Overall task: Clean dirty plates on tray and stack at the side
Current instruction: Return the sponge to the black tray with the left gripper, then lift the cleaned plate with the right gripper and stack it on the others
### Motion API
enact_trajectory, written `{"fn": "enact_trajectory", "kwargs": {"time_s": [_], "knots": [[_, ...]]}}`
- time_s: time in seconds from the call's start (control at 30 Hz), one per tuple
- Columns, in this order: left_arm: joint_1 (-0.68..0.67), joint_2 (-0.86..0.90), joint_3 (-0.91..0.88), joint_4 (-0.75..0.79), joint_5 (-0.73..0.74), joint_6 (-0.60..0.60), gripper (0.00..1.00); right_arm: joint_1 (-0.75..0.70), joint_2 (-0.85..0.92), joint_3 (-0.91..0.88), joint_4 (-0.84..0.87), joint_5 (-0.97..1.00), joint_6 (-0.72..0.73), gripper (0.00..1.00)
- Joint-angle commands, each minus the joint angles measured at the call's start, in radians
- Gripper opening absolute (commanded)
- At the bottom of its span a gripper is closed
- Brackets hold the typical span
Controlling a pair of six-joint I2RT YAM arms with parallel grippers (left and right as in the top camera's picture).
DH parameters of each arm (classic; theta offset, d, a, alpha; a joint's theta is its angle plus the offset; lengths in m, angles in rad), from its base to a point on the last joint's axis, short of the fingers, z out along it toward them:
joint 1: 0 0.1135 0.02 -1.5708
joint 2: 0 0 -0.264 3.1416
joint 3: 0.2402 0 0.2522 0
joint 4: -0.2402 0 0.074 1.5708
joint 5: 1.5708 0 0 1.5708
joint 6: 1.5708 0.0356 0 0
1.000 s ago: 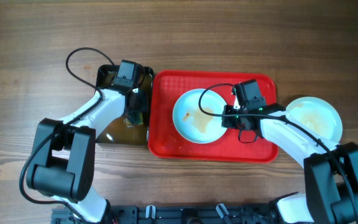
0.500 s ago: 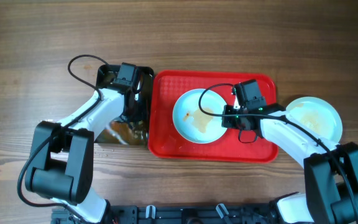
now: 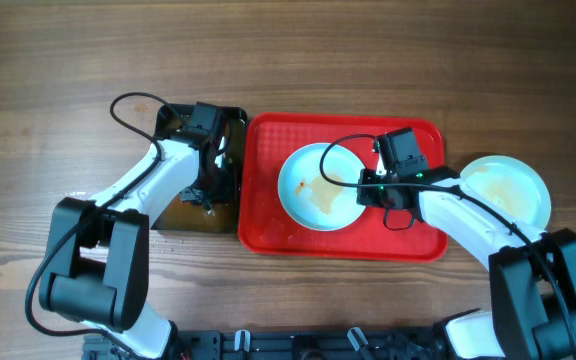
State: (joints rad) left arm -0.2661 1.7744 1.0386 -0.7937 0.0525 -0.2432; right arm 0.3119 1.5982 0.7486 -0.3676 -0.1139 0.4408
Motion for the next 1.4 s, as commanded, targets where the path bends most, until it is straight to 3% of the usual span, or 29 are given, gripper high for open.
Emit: {"fn": "enact_trajectory", "kwargs": {"time_s": [0.0,0.17,0.2,0.23,0.27,0.5,0.63,0.87,1.03,1.37], "knots": [[0.006,-0.02,0.013,-0.019,0.022,0.0,0.04,0.005,-0.005,-0.003,-0.03,0.039,-0.021,0.04],[0.006,-0.02,0.013,-0.018,0.013,0.001,0.04,0.005,-0.005,-0.003,-0.037,0.039,-0.022,0.04],[0.006,-0.02,0.013,-0.018,0.006,0.001,0.12,0.005,-0.005,-0.003,-0.037,0.038,-0.021,0.04],[0.006,-0.02,0.013,-0.019,-0.001,0.001,0.43,0.005,-0.005,-0.003,-0.037,0.036,-0.022,0.04],[0.006,-0.02,0.013,-0.019,-0.001,0.001,0.48,0.005,-0.005,-0.003,-0.038,0.035,-0.022,0.04],[0.006,-0.02,0.013,-0.019,-0.001,0.001,0.57,0.005,-0.126,0.0,-0.077,0.059,-0.049,0.04],[0.006,-0.02,0.013,-0.019,-0.001,0.0,0.57,0.005,-0.269,0.0,-0.103,0.172,-0.068,0.04],[0.006,-0.02,0.013,-0.018,-0.001,0.0,0.61,0.005,-0.433,0.0,-0.123,0.502,-0.235,0.04],[0.006,-0.02,0.013,-0.014,-0.001,0.0,0.62,0.005,-0.446,0.016,-0.122,0.657,-0.293,0.04],[0.006,-0.02,0.013,-0.003,0.0,0.0,0.63,0.009,-0.446,0.04,-0.092,0.751,-0.434,0.04]]}}
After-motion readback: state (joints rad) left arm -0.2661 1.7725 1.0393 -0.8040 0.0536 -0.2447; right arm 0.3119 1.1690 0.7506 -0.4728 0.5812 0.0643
